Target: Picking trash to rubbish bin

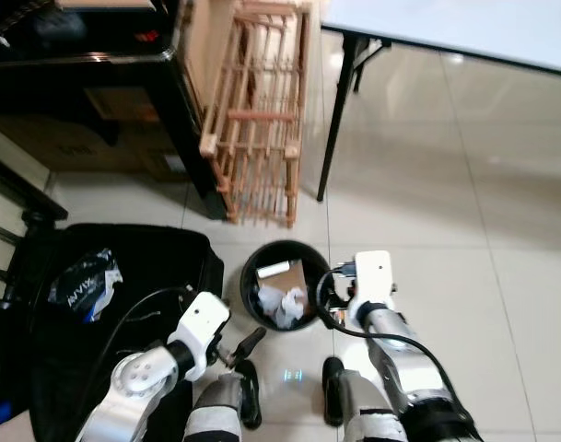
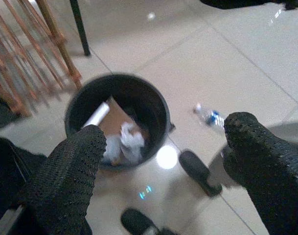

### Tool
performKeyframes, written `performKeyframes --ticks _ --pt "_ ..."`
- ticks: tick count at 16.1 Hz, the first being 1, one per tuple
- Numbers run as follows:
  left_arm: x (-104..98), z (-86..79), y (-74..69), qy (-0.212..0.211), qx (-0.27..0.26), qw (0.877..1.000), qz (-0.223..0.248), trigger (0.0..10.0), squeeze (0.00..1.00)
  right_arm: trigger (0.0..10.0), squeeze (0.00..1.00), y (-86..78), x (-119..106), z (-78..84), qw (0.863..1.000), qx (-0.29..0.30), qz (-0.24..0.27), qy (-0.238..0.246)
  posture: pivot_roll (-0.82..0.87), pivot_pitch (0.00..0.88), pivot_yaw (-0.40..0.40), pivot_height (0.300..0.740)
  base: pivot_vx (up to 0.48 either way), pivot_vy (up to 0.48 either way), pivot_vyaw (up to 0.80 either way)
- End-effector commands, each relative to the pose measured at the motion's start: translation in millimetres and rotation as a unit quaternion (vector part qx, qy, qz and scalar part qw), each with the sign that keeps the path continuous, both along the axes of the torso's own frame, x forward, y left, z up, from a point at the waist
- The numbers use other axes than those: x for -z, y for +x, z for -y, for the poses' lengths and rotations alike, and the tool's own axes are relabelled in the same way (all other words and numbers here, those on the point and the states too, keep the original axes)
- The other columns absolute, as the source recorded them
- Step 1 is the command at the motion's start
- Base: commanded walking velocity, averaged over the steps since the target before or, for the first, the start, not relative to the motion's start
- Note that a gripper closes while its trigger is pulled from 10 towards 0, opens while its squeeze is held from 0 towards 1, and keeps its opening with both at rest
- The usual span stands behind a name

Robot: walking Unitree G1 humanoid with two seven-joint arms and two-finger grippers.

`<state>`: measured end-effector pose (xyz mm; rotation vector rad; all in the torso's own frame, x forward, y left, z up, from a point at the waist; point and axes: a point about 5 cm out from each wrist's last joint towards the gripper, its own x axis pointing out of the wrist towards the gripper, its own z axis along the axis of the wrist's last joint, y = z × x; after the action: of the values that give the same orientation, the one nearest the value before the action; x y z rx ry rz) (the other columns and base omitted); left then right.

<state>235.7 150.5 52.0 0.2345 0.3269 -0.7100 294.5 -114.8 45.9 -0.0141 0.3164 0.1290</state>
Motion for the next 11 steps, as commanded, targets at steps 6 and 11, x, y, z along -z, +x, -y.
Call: performKeyframes --ticks 6,11 --pt "-21.3 22.2 20.3 -0.038 -0.021 0.997 0.056 10.0 0.0 10.0 0.0 -18.0 -29.7 22.4 0.998 0.009 0.06 -0.034 0.03 0.142 0.029 0.74 0.0 0.0 0.0" --pt "-50.1 44.7 38.3 -0.091 -0.046 0.989 0.108 10.0 0.0 10.0 0.0 -25.4 -49.7 30.2 0.996 0.025 0.078 -0.035 -0.01 0.106 0.016 0.74 0.0 0.0 0.0"
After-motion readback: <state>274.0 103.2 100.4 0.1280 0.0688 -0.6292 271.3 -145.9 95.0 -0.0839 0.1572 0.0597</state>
